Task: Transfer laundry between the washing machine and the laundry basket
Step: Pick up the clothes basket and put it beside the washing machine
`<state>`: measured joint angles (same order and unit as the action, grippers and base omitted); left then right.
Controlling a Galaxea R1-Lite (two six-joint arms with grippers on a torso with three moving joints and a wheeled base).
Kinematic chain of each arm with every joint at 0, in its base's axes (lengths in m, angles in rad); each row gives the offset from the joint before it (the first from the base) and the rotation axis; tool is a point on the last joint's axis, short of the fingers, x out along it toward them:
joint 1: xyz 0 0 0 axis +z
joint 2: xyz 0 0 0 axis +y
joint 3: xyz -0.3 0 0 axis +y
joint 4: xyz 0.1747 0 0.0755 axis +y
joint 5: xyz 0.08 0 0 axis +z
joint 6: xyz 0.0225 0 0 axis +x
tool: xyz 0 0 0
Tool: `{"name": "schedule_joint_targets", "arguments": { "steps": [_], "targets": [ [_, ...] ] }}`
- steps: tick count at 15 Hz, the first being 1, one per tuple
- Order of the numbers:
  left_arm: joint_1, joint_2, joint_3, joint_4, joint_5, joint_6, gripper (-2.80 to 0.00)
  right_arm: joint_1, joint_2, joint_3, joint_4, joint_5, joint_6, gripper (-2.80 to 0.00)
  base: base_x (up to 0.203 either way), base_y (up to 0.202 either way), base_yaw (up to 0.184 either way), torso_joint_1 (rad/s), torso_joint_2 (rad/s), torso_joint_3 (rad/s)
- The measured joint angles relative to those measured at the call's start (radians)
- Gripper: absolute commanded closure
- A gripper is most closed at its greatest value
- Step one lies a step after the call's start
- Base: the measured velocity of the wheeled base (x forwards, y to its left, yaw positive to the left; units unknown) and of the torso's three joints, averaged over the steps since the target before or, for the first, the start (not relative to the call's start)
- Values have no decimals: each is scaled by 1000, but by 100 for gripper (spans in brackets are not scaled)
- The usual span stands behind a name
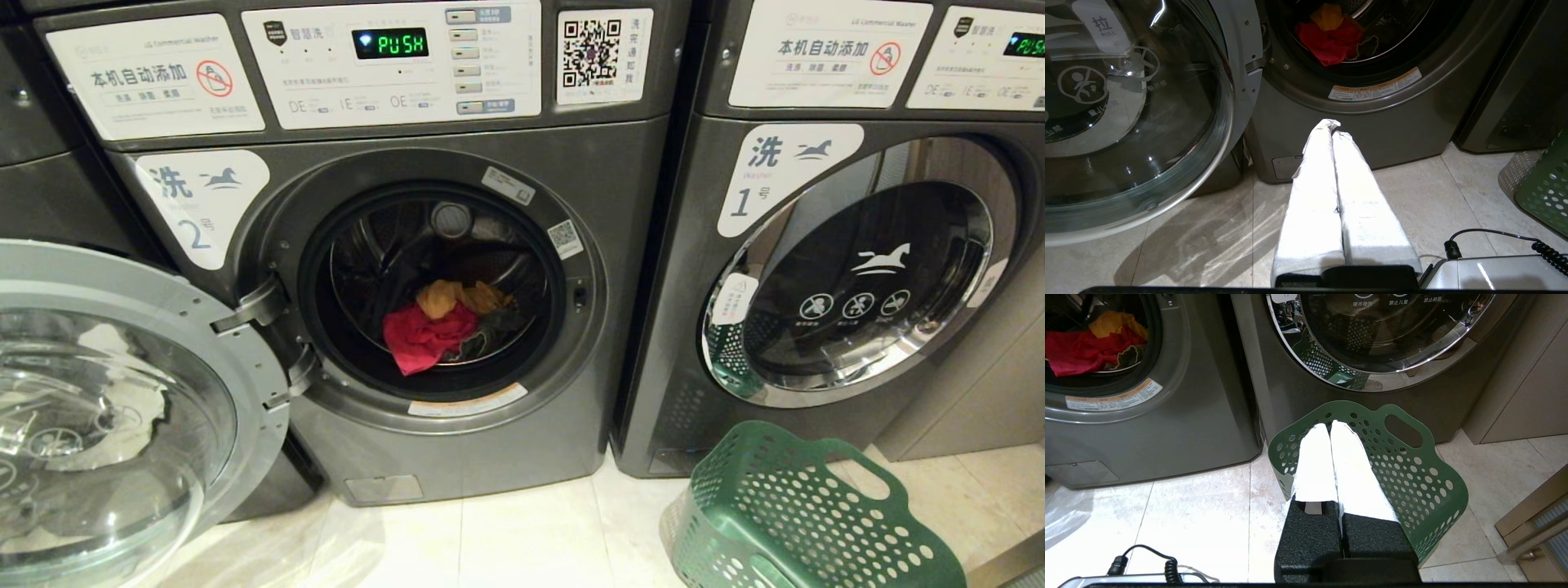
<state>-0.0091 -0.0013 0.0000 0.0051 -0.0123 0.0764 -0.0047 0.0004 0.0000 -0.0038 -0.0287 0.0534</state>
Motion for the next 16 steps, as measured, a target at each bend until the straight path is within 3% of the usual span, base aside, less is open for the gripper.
{"name": "schedule_joint_targets", "arguments": {
  "steps": [3,7,16],
  "targets": [
    [0,0,0,0,0,0,0,0,0,0,0,0,0,0,0,0,0,0,0,0],
    [0,0,0,0,0,1,0,0,0,0,0,0,0,0,134,0,1,6,1,-2],
    [0,0,0,1,0,4,0,0,0,0,0,0,-9,0,0,0,0,0,0,0]
  ]
}}
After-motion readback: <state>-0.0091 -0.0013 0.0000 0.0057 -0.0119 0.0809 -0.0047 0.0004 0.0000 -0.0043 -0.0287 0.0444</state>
